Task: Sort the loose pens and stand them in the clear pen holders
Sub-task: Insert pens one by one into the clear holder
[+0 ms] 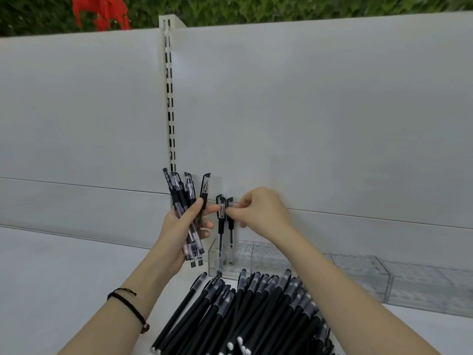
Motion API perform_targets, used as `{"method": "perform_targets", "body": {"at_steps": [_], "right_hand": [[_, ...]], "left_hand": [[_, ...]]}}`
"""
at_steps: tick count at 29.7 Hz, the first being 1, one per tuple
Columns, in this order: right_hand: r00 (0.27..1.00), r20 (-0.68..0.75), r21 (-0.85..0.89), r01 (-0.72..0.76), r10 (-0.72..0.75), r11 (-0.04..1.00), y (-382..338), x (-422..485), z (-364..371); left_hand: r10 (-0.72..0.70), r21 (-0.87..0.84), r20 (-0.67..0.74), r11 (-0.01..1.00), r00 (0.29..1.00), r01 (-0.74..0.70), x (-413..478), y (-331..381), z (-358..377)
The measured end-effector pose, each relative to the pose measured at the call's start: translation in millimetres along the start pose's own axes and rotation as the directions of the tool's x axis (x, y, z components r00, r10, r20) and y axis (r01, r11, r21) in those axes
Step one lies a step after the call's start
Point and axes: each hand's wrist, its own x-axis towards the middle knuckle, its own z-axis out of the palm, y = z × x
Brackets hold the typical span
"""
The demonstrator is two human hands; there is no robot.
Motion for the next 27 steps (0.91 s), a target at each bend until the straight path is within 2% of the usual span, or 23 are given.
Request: {"method": "perform_targets", "body": {"at_steps": [4,8,13,18,23,27], "right_hand": [[0.988,-0.146,0.150,0.078,-0.056,0.986,-8,0,-8],[0.981,-0.062,0.371,0.192,-0.182,0.908,-16,-5,-10],[0.990,0.000,0.625,0.111,-0.142,0.773,-19,-6,-8],[0.966,-0.228,0.575,0.234,-0.120,0.784,-18,-1,-10],[0.932,-0.362,0.698,0.261,0.015,0.666,-16,3,-30],[0.919,-0.382,0.507,0.295,-0.095,0.810,-5,9,-37]], "left_hand": [[0.026,-0.024,0.012,0.999,1.000,-0.025,-2,3,3],[-0.003,-0.080,0.103,0.997,0.995,0.012,-7,5,4],[-0.044,-0.059,0.167,0.997,0.985,0.054,-9,7,4],[-0.078,-0.123,0.174,0.987,0.982,0.100,-8,9,3],[-0.100,-0.054,0.061,0.993,0.993,0.103,-3,4,-3],[-0.099,-0.039,0.034,0.994,0.995,0.100,1,-2,-7]]}}
